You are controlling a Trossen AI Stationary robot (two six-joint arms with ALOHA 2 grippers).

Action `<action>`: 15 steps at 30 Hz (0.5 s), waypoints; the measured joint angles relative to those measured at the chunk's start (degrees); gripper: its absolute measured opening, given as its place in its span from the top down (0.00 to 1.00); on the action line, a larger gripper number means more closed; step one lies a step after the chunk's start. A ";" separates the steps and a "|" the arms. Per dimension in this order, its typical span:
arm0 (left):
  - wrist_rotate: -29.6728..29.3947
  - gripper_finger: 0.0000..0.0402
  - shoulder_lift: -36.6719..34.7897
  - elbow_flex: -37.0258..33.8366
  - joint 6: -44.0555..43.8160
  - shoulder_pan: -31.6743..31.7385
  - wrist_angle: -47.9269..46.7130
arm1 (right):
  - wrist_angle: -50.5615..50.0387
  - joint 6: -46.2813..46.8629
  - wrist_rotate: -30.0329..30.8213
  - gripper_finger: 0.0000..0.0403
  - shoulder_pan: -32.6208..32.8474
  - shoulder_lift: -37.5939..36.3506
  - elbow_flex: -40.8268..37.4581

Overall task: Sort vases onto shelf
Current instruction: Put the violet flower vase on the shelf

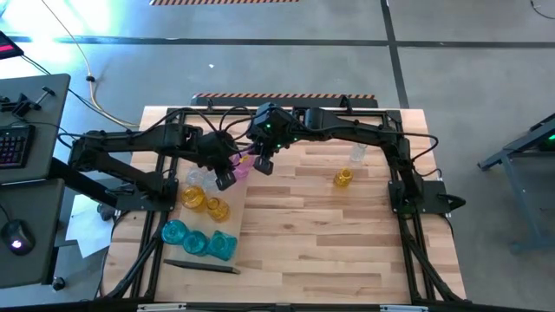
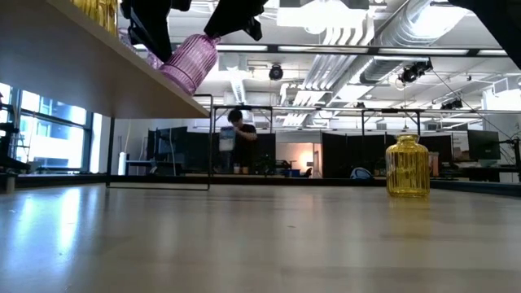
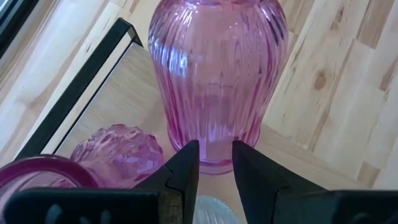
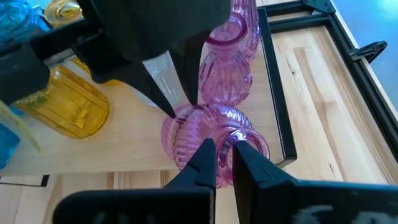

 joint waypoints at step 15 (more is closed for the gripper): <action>-0.98 0.78 0.48 -3.50 -1.82 0.00 1.63 | 5.41 1.52 -2.94 0.98 0.17 0.42 -0.06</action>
